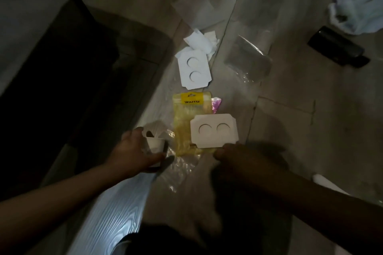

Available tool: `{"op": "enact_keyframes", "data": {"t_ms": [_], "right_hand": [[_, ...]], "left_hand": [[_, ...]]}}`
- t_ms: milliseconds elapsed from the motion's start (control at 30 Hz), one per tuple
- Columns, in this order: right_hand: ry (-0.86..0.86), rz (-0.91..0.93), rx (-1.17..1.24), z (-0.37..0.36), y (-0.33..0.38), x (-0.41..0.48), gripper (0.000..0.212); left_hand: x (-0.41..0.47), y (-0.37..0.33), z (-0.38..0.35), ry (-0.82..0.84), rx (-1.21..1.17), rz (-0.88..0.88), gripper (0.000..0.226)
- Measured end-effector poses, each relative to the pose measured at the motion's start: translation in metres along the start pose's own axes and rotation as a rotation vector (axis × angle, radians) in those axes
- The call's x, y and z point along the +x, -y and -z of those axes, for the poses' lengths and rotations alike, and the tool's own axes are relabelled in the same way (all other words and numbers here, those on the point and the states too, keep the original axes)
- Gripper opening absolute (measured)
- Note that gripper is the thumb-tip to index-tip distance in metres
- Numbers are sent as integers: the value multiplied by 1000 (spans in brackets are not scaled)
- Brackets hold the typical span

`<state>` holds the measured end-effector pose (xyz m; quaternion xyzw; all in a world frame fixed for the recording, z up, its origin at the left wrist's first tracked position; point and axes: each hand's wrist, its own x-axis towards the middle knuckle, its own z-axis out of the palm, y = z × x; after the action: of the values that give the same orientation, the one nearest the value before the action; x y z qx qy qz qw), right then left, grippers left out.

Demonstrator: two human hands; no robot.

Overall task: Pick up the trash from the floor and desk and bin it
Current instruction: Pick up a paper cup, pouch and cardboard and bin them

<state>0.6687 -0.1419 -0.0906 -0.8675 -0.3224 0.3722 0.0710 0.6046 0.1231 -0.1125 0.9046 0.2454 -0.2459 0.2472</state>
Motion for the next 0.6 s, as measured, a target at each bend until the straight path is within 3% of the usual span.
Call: {"op": "enact_keyframes", "data": {"t_ms": [133,367,600], "right_hand": [[-102,127,-170,-16,-13,13,38],[-31,22,-93,-12,-9,-4,53],[45,-68,-110,-17,-17,-4,50]], "left_hand": [[21,8,-1,-35,10,-34,103],[11,4,-10,-28,-13,-2,104],[26,-5,-21,-118,-108,-100,85]]}}
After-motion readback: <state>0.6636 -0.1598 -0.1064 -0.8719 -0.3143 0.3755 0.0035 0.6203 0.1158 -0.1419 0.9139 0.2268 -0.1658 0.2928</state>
